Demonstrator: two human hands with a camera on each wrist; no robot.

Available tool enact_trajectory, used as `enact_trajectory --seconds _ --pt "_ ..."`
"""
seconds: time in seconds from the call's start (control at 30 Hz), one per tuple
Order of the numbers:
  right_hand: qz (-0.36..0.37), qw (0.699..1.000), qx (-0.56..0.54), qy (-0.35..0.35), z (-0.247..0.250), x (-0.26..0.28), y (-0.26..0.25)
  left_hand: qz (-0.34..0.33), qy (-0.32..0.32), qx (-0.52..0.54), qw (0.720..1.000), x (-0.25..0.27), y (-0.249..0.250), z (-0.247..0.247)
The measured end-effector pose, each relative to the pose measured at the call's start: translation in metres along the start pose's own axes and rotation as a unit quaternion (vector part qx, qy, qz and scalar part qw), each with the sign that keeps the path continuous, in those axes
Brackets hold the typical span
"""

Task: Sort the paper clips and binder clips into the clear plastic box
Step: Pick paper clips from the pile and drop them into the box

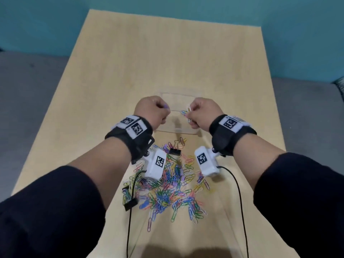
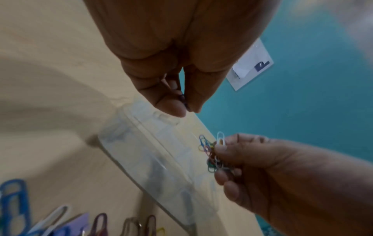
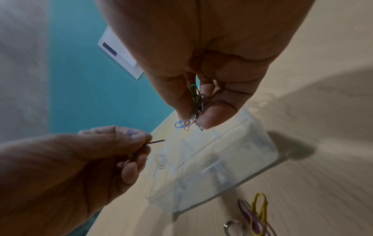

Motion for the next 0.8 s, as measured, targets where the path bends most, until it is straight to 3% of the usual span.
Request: enact_trajectory --seconds 0.17,0.27,0.37,0.47,0.6,0.67,0.8 --pt "0.029 0.994 0.101 -0.031 -0.007 0.001 -0.005 0.001 -0.054 -0.017 0.998 0.003 -0.002 -0.008" --pt "0.085 0.982 0.167 0.003 0.009 0.031 0.003 -0.019 -0.022 -0.023 0.999 0.024 -0.011 0.015" --pt "0.095 0.969 0.229 -0.018 0.010 0.083 0.040 -0.065 -0.017 -0.157 0.985 0.076 -0.036 0.030" --pt "0.106 0.935 0.327 -0.089 -0.008 0.141 0.093 -0.186 -0.065 -0.276 0.941 0.152 -0.061 0.019" --pt "0.179 0.866 0.456 -0.105 -0.033 0.201 0.138 -0.344 -0.157 -0.433 0.818 0.241 -0.112 -0.022" --pt "0.214 0.852 0.469 -0.091 -0.041 0.224 0.141 -0.342 -0.196 -0.435 0.810 0.263 -0.142 -0.031" --pt "0.270 0.834 0.469 -0.105 -0.065 0.247 0.147 -0.316 -0.197 -0.465 0.803 0.274 -0.164 -0.039"
Point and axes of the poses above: each hand's wrist, its own x-axis away from the middle knuckle, its own z-axis out of the back of the hand, y = z × x, the point moved 8 cm from there along -x, towards the middle knuckle
